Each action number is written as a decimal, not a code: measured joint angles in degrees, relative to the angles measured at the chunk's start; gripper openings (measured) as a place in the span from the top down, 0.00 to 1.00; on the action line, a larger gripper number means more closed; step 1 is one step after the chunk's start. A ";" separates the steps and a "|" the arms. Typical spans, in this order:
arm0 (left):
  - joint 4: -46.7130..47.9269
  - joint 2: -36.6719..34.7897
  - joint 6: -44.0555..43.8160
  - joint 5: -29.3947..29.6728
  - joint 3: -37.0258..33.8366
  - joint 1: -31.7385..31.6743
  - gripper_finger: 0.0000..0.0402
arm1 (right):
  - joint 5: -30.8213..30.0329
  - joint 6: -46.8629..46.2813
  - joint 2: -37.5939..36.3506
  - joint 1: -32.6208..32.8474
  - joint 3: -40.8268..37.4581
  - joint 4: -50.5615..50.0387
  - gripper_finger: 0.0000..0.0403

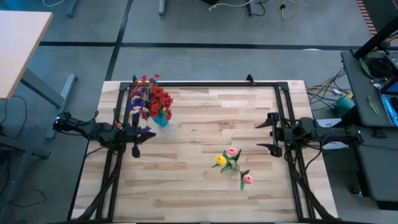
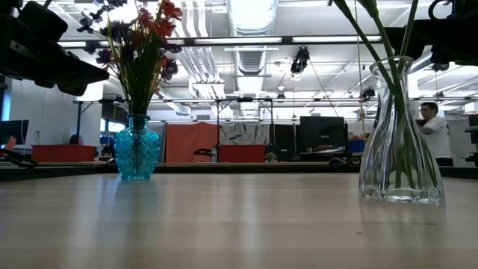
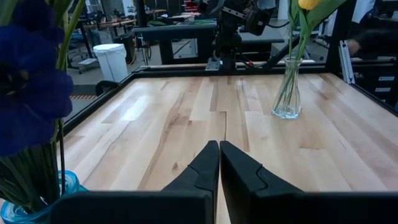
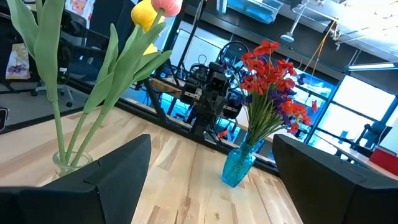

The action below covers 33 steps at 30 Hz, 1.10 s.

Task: Sort flowers into vase by color
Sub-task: Return to Home Position

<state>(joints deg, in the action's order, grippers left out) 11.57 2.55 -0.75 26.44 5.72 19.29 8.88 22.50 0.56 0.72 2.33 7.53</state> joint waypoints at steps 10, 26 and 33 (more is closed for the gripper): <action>0.00 0.00 0.00 0.00 0.00 0.00 1.00 | 0.02 0.01 0.00 -0.01 0.04 0.00 0.19; 0.00 0.00 0.00 0.00 0.02 0.00 1.00 | 0.01 0.01 0.00 0.00 0.04 0.00 0.19; 0.01 0.00 0.00 0.00 0.02 0.00 1.00 | 0.02 0.02 0.00 0.00 0.04 0.00 0.19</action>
<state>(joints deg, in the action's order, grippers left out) 11.59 2.55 -0.75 26.44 5.74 19.29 8.91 22.52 0.56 0.72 2.37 7.52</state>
